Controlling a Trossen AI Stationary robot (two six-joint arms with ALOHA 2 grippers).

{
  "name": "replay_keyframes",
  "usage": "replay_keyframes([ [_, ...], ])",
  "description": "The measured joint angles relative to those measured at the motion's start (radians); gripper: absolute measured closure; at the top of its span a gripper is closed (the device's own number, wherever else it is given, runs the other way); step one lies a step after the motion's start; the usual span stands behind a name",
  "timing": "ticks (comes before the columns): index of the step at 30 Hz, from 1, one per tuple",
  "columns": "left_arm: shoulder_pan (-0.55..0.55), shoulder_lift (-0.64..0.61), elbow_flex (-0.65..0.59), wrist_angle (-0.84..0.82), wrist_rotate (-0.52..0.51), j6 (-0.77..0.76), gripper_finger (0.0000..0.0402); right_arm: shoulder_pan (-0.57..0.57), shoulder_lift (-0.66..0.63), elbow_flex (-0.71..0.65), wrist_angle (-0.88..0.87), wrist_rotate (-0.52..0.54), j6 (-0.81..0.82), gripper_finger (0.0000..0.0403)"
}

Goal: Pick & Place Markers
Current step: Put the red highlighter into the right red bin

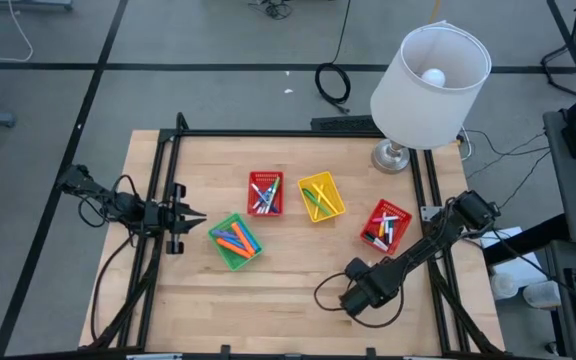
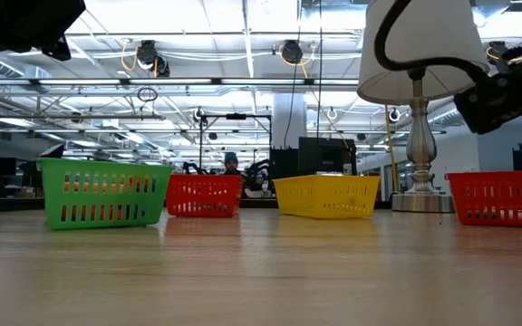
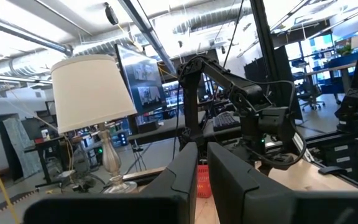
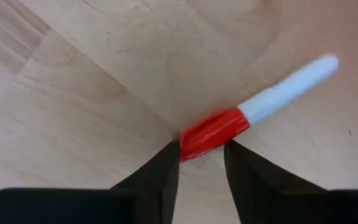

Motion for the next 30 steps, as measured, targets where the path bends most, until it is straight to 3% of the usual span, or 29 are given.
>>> replay_keyframes([
  [11,0.000,0.000,0.000,-0.001,0.000,-0.002,0.0355,0.000,0.003,-0.002,0.019,0.004,-0.030,0.0387],
  [14,0.000,0.000,0.000,-0.001,0.000,0.001,0.0355,0.004,0.003,-0.002,0.020,-0.008,-0.044,0.0399],
  [23,0.000,0.000,0.000,-0.002,0.000,-0.022,0.0355,0.046,-0.004,-0.003,0.048,-0.046,-0.022,0.0348],
  [30,0.000,0.000,0.000,-0.009,0.000,-0.024,0.0355,0.091,-0.085,-0.006,0.138,0.012,0.045,0.0282],
])
